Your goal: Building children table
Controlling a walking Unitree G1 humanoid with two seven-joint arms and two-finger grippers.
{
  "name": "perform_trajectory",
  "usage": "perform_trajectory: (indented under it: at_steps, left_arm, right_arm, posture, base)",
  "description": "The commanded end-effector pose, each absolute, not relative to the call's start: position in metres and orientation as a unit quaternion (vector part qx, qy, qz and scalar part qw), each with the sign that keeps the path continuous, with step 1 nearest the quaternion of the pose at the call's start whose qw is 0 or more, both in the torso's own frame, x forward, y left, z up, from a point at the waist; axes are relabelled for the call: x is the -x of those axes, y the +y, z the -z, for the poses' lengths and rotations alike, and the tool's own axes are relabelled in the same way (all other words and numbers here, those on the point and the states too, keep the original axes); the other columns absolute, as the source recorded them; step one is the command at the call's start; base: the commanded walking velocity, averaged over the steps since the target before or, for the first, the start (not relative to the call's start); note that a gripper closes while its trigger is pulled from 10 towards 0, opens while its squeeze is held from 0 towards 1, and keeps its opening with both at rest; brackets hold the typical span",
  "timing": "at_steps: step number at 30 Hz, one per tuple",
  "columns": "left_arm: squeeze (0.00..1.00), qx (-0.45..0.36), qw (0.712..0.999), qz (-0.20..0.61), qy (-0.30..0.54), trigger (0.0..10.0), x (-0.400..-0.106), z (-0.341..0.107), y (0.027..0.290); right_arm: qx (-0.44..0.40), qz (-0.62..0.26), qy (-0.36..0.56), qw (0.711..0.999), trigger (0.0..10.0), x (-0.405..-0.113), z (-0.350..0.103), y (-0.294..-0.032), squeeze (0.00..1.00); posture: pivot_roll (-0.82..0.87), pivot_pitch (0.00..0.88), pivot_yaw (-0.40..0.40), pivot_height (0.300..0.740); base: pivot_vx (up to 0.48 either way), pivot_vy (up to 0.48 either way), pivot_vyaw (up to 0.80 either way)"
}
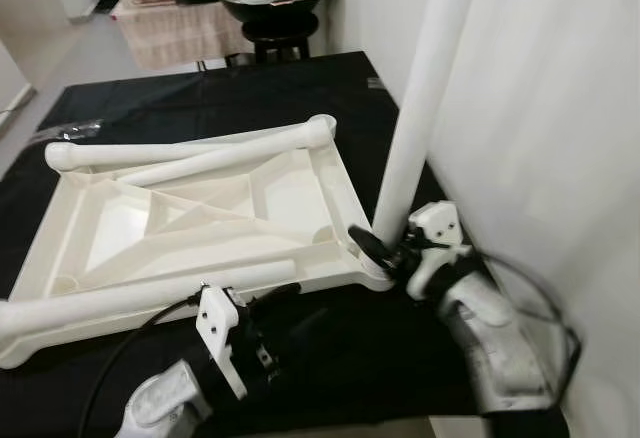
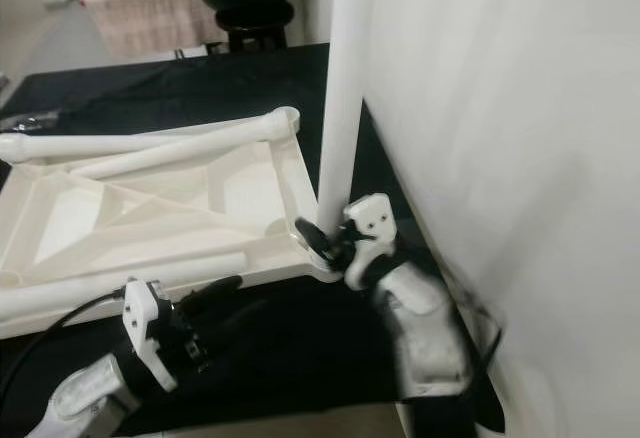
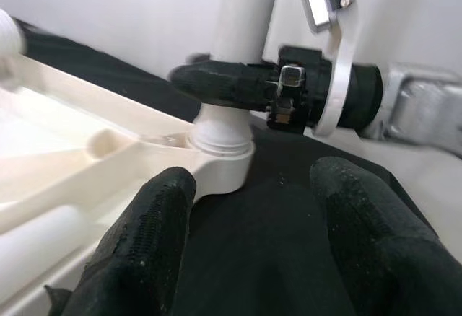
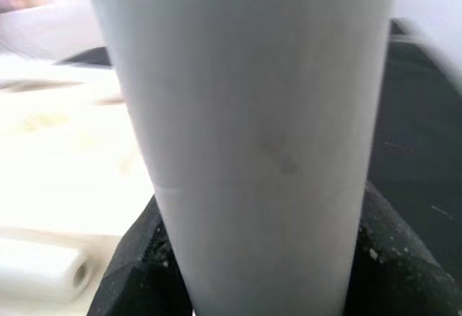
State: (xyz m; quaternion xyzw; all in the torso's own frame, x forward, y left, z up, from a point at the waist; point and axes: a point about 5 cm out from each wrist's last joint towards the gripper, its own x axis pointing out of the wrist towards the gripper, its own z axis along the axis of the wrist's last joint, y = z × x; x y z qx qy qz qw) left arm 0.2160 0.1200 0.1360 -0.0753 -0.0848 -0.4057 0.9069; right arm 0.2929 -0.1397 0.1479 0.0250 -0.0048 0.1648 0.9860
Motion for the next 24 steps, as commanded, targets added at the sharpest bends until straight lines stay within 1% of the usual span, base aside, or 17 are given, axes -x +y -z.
perform_trajectory:
  at_steps: [1, 2, 4, 7, 8, 10, 11, 12, 14, 15, 16, 18, 19, 20, 22, 23, 24]
  left_arm:
    - [0.0, 0.072, 0.908, 0.405, -0.077, 10.0, -0.215, -0.134, 0.125]
    - [0.0, 0.072, 0.908, 0.405, -0.077, 10.0, -0.215, -0.134, 0.125]
    - [0.0, 0.074, 0.907, 0.407, -0.076, 10.0, -0.217, -0.134, 0.125]
    - [0.0, 0.074, 0.908, 0.405, -0.076, 10.0, -0.217, -0.134, 0.125]
    - [0.0, 0.072, 0.909, 0.402, -0.078, 10.0, -0.218, -0.134, 0.125]
    - [0.0, 0.072, 0.909, 0.402, -0.078, 10.0, -0.218, -0.134, 0.125]
    - [0.0, 0.071, 0.911, 0.399, -0.08, 10.0, -0.219, -0.135, 0.125]
    - [0.0, 0.07, 0.912, 0.397, -0.081, 10.0, -0.22, -0.135, 0.124]
    - [0.0, 0.071, 0.911, 0.398, -0.082, 10.0, -0.22, -0.135, 0.124]
    - [0.0, 0.072, 0.91, 0.4, -0.081, 10.0, -0.22, -0.135, 0.123]
    - [0.0, 0.072, 0.91, 0.4, -0.081, 10.0, -0.22, -0.135, 0.123]
    - [0.0, 0.073, 0.909, 0.403, -0.079, 10.0, -0.221, -0.135, 0.123]
    - [0.0, 0.073, 0.909, 0.403, -0.078, 10.0, -0.221, -0.135, 0.122]
    - [0.0, 0.073, 0.909, 0.404, -0.078, 10.0, -0.221, -0.135, 0.122]
    - [0.0, 0.073, 0.909, 0.404, -0.078, 10.0, -0.221, -0.135, 0.122]
    - [0.0, 0.073, 0.909, 0.403, -0.077, 10.0, -0.221, -0.134, 0.123]
    - [0.0, 0.073, 0.909, 0.403, -0.077, 10.0, -0.221, -0.134, 0.123]
  right_arm:
    - [-0.002, -0.139, 0.053, 0.989, 0.0, -0.285, -0.126, -0.14, 0.0]
    - [-0.002, -0.139, 0.053, 0.989, 0.0, -0.285, -0.126, -0.14, 0.0]
    - [0.03, -0.201, 0.065, 0.977, 0.0, -0.291, -0.122, -0.133, 0.0]
    - [0.041, -0.222, 0.07, 0.972, 0.0, -0.293, -0.121, -0.129, 0.0]
    - [0.039, -0.22, 0.072, 0.972, 1.1, -0.294, -0.121, -0.13, 0.0]
    - [0.039, -0.22, 0.072, 0.972, 1.1, -0.294, -0.121, -0.13, 0.0]
    - [0.016, -0.235, 0.069, 0.969, 10.0, -0.294, -0.124, -0.129, 0.0]
    - [0.002, -0.274, 0.065, 0.959, 10.0, -0.293, -0.128, -0.127, 1.0]
    - [-0.032, -0.314, 0.043, 0.948, 10.0, -0.295, -0.138, -0.127, 1.0]
    - [-0.026, -0.34, 0.032, 0.94, 10.0, -0.297, -0.145, -0.129, 1.0]
    - [-0.026, -0.34, 0.032, 0.94, 10.0, -0.297, -0.145, -0.129, 1.0]
    - [0.0, -0.398, 0.017, 0.917, 10.0, -0.301, -0.157, -0.133, 1.0]
    - [0.023, -0.431, 0.011, 0.902, 10.0, -0.301, -0.163, -0.135, 0.44]
    - [0.038, -0.45, 0.009, 0.892, 10.0, -0.301, -0.167, -0.136, 0.44]
    - [0.038, -0.45, 0.009, 0.892, 10.0, -0.301, -0.167, -0.136, 0.44]
    - [0.051, -0.471, 0.014, 0.881, 10.0, -0.303, -0.17, -0.14, 0.0]
    - [0.051, -0.471, 0.014, 0.881, 10.0, -0.303, -0.17, -0.14, 0.0]
  posture:
    - [-0.12, 0.174, 0.047, 0.74]
    - [-0.12, 0.174, 0.047, 0.74]
    - [-0.1, 0.166, 0.026, 0.74]
    - [-0.11, 0.163, 0.031, 0.74]
    - [-0.1, 0.163, 0.026, 0.74]
    - [-0.1, 0.163, 0.026, 0.74]
    - [-0.1, 0.156, 0.03, 0.74]
    - [-0.1, 0.155, 0.031, 0.74]
    - [-0.1, 0.152, 0.036, 0.74]
    - [-0.09, 0.145, 0.046, 0.74]
    - [-0.09, 0.145, 0.046, 0.74]
    - [-0.08, 0.142, 0.049, 0.74]
    - [-0.08, 0.141, 0.052, 0.74]
    - [-0.08, 0.141, 0.052, 0.74]
    - [-0.08, 0.141, 0.052, 0.74]
    - [-0.07, 0.136, 0.049, 0.74]
    - [-0.07, 0.136, 0.049, 0.74]
  base:
    - [0.0, 0.0, 0.0]
    - [0.0, 0.0, 0.0]
    - [0.0, 0.0, 0.0]
    - [0.0, 0.0, 0.0]
    - [0.0, 0.0, 0.0]
    - [0.0, 0.0, 0.0]
    - [0.0, 0.0, 0.0]
    - [0.0, 0.0, 0.0]
    - [0.0, 0.0, 0.0]
    - [0.0, 0.0, 0.0]
    - [0.0, 0.0, 0.0]
    - [0.0, 0.0, 0.0]
    - [0.0, 0.0, 0.0]
    - [0.0, 0.0, 0.0]
    - [0.0, 0.0, 0.0]
    - [0.0, 0.0, 0.0]
    - [0.0, 0.0, 0.0]
